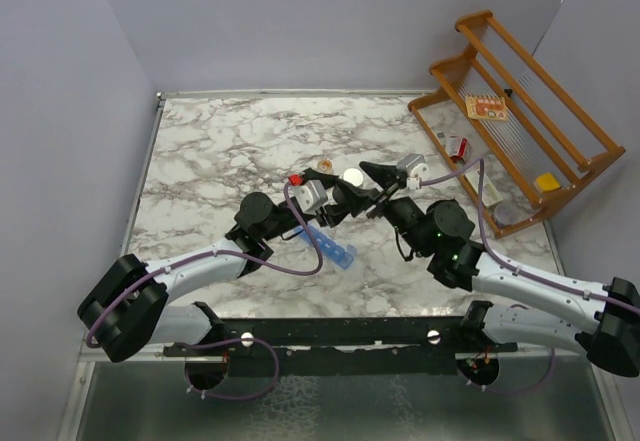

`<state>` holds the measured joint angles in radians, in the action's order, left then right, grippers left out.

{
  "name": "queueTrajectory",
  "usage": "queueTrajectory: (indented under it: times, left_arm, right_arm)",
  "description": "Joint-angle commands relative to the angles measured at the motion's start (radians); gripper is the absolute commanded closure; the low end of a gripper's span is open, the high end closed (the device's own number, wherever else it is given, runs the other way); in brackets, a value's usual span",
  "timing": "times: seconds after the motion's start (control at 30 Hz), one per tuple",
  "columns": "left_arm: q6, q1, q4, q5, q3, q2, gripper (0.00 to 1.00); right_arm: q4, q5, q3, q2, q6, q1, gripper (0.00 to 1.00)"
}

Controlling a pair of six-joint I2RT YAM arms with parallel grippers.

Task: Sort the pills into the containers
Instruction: Unscrew the lid of the pill bottle.

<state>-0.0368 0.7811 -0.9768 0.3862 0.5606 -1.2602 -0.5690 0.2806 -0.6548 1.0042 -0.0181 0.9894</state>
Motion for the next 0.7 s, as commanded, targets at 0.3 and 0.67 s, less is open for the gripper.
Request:
queueTrajectory:
  times: [0.3,0.67]
  left_arm:
    - [-0.012,0.006,-0.036,-0.052,-0.008,0.01,1.0]
    - [-0.006,0.005,-0.058,-0.102,-0.013,-0.004,1.0]
  right_arm:
    - [-0.047,0.049,-0.041,0.029,0.028,0.027,0.39]
    - [-0.12,0.088,-0.005,-0.002,0.029,0.035,0.32]
